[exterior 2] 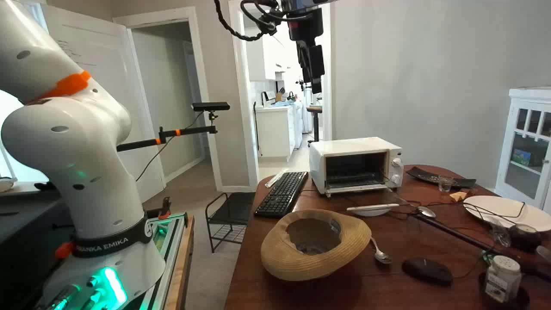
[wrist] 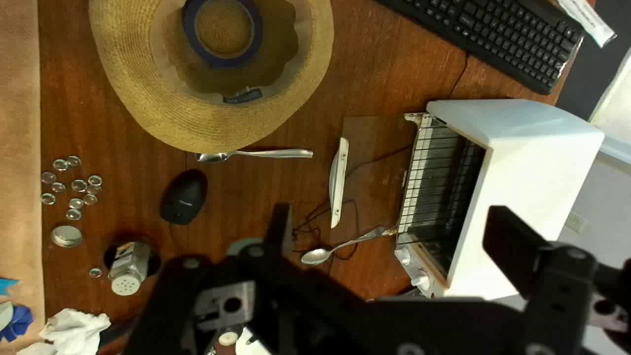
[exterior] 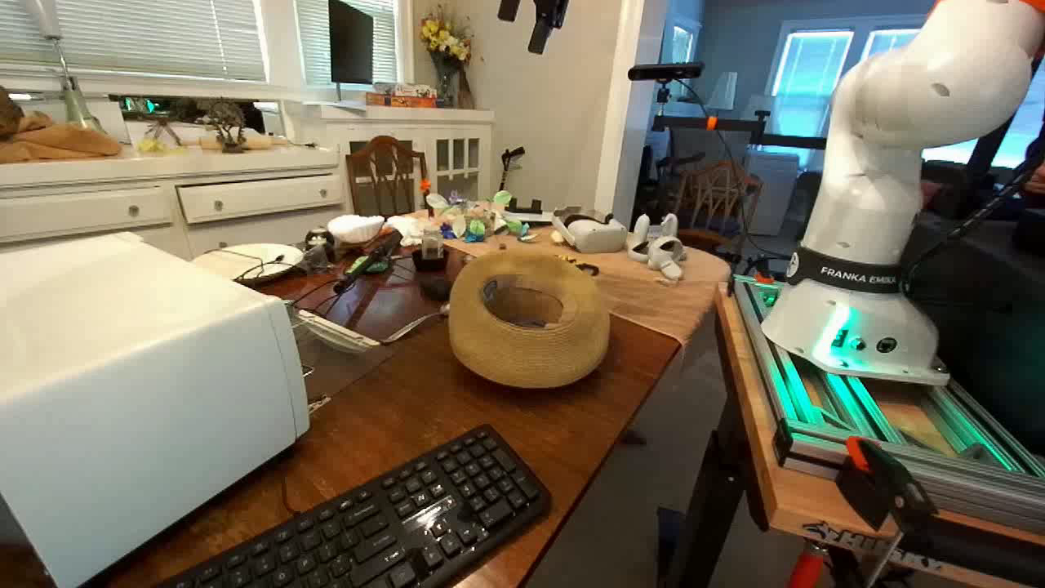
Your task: Put the grey lid on the jar in the bowl.
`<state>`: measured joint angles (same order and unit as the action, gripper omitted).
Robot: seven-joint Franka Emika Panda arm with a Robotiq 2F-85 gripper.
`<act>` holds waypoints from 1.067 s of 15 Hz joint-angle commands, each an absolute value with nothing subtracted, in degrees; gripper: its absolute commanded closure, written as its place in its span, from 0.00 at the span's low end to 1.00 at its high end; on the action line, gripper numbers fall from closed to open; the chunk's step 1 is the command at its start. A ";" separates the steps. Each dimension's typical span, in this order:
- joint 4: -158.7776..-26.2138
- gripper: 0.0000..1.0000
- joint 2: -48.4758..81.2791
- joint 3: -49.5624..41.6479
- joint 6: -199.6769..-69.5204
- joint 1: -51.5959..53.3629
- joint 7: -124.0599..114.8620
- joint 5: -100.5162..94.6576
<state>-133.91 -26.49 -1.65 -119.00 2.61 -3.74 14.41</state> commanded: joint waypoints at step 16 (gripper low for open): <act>-133.67 0.00 -26.14 -1.00 -119.53 1.70 -4.89 14.67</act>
<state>-133.91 -26.49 -1.65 -119.00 2.60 -3.74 14.41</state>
